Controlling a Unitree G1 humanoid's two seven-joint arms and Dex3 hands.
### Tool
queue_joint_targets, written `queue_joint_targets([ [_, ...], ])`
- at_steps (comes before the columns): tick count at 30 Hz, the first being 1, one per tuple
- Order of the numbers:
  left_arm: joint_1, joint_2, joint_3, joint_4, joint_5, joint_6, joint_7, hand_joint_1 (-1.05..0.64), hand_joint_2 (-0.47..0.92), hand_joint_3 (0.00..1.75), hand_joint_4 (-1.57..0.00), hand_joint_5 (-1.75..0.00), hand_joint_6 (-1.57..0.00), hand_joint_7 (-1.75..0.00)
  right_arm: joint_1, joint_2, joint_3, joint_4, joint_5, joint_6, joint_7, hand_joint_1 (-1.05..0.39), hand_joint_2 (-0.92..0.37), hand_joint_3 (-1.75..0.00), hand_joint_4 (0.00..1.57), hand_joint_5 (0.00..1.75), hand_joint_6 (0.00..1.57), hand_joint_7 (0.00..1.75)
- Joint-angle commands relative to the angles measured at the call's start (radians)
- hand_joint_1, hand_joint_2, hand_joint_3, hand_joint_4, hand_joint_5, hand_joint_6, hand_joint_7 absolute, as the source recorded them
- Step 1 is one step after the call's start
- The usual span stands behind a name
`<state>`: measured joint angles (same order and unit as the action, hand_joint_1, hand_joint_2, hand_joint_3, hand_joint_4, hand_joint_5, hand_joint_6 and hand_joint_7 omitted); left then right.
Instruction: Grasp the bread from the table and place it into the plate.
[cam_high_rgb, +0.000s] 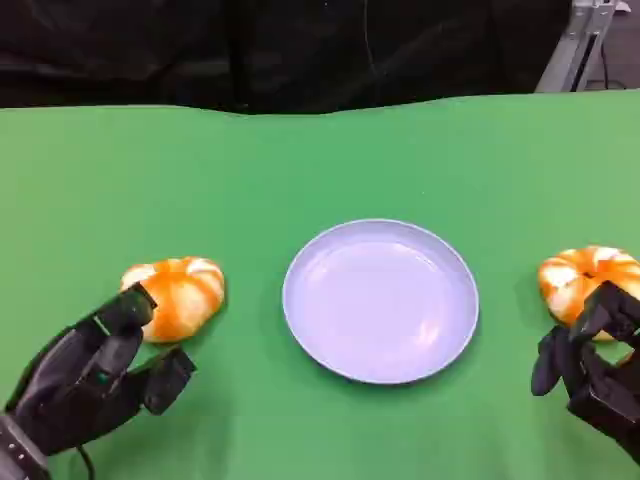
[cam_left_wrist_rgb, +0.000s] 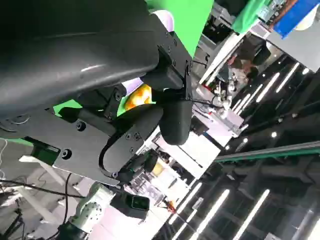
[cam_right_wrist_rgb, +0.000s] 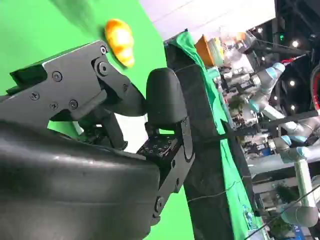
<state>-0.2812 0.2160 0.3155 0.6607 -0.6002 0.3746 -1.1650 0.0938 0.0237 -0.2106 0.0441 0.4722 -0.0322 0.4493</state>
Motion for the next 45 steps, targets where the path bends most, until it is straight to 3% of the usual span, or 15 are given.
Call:
queue_joint_targets([
  [1, 0.015, 0.01, 0.004, -0.004, -0.003, -0.008, 0.005, -0.15, 0.56, 0.95, -0.83, -1.75, -0.74, -1.75, 0.005, -0.02, -0.005, -0.005, 0.009, 0.001, 0.004, -0.1, -0.63, -1.09, 0.8, 1.75, 0.68, 1.63],
  [14, 0.022, 0.005, 0.004, -0.025, 0.007, -0.025, 0.031, -0.16, 0.6, 0.88, -0.83, -1.75, -0.75, -1.71, 0.003, -0.017, -0.005, -0.007, 0.007, 0.005, -0.001, -0.09, -0.63, -1.08, 0.8, 1.75, 0.7, 1.6],
  [17, 0.039, 0.005, -0.002, -0.066, 0.012, -0.049, 0.044, -0.17, 0.61, 0.91, -0.77, -1.69, -0.84, -1.36, 0.004, -0.017, -0.003, -0.009, 0.008, 0.005, 0.001, -0.09, -0.64, -1.08, 0.8, 1.75, 0.7, 1.6],
  [18, 0.041, 0.01, -0.006, -0.073, 0.015, -0.059, 0.036, -0.24, 0.71, 0.7, -0.71, -1.39, -0.8, -1.01, 0.004, -0.018, -0.003, -0.009, 0.01, 0.006, 0.003, -0.09, -0.64, -1.08, 0.8, 1.75, 0.7, 1.6],
  [19, 0.043, 0.014, -0.009, -0.078, 0.016, -0.066, 0.031, -0.34, 0.83, 0.42, -0.69, -1.02, -0.84, -0.55, 0.004, -0.018, -0.003, -0.009, 0.011, 0.007, 0.005, -0.09, -0.64, -1.08, 0.8, 1.75, 0.7, 1.6],
  [20, 0.056, 0.019, -0.011, -0.114, 0.025, -0.084, 0.048, -0.37, 0.88, 0.32, -0.69, -0.88, -0.87, -0.37, 0.003, -0.017, -0.003, -0.009, 0.01, 0.006, 0.003, -0.1, -0.64, -1.07, 0.8, 1.75, 0.7, 1.6],
  [22, 0.074, 0.022, -0.013, -0.162, 0.034, -0.102, 0.075, -0.56, 0.91, 0.16, -0.55, -0.39, -0.71, -0.09, 0.003, -0.016, -0.002, -0.01, 0.008, 0.005, 0.0, -0.09, -0.63, -1.07, 0.8, 1.75, 0.7, 1.6],
  [23, 0.095, 0.015, -0.014, -0.221, 0.06, -0.161, 0.11, -0.58, 0.92, 0.13, -0.54, -0.32, -0.69, -0.05, 0.004, -0.015, -0.002, -0.012, 0.007, 0.008, -0.004, -0.09, -0.63, -1.07, 0.8, 1.75, 0.7, 1.6],
  [24, 0.113, 0.006, -0.018, -0.269, 0.094, -0.237, 0.143, -0.65, 0.92, 0.15, -0.43, -0.22, -0.57, -0.02, 0.004, -0.015, -0.001, -0.013, 0.007, 0.009, -0.005, -0.09, -0.63, -1.07, 0.8, 1.75, 0.7, 1.6],
  [26, 0.145, 0.012, -0.052, -0.374, 0.292, -0.538, 0.264, -0.77, 0.92, 0.24, -0.32, -0.11, -0.4, -0.01, 0.004, -0.017, 0.0, -0.014, 0.004, 0.009, -0.006, -0.1, -0.63, -1.08, 0.79, 1.75, 0.7, 1.6],
  [28, 0.167, 0.039, -0.083, -0.446, 0.49, -0.733, 0.392, -0.86, 0.92, 0.33, -0.28, -0.07, -0.35, 0.0, 0.003, -0.017, 0.0, -0.013, 0.002, 0.007, -0.006, -0.1, -0.63, -1.08, 0.79, 1.75, 0.69, 1.6],
  [32, 0.195, 0.093, -0.119, -0.593, 0.898, -0.904, 0.671, -0.89, 0.92, 0.27, -0.25, -0.04, -0.35, -0.01, 0.001, -0.019, -0.001, -0.005, 0.009, 0.005, 0.001, -0.1, -0.63, -1.08, 0.79, 1.75, 0.69, 1.6],
  [37, 0.158, 0.15, -0.201, -0.641, 1.266, -0.917, 0.918, -0.89, 0.92, 0.13, -0.29, -0.04, -0.41, -0.02, -0.001, -0.02, 0.0, -0.004, 0.008, 0.008, -0.003, -0.1, -0.63, -1.08, 0.8, 1.75, 0.69, 1.6],
  [45, 0.054, 0.196, -0.385, -0.574, 1.5, -0.77, 1.024, -0.93, 0.92, 0.04, -0.37, -0.05, -0.42, -0.01, 0.013, -0.017, 0.008, -0.027, 0.003, 0.012, -0.01, -0.1, -0.63, -1.08, 0.79, 1.75, 0.69, 1.61],
])
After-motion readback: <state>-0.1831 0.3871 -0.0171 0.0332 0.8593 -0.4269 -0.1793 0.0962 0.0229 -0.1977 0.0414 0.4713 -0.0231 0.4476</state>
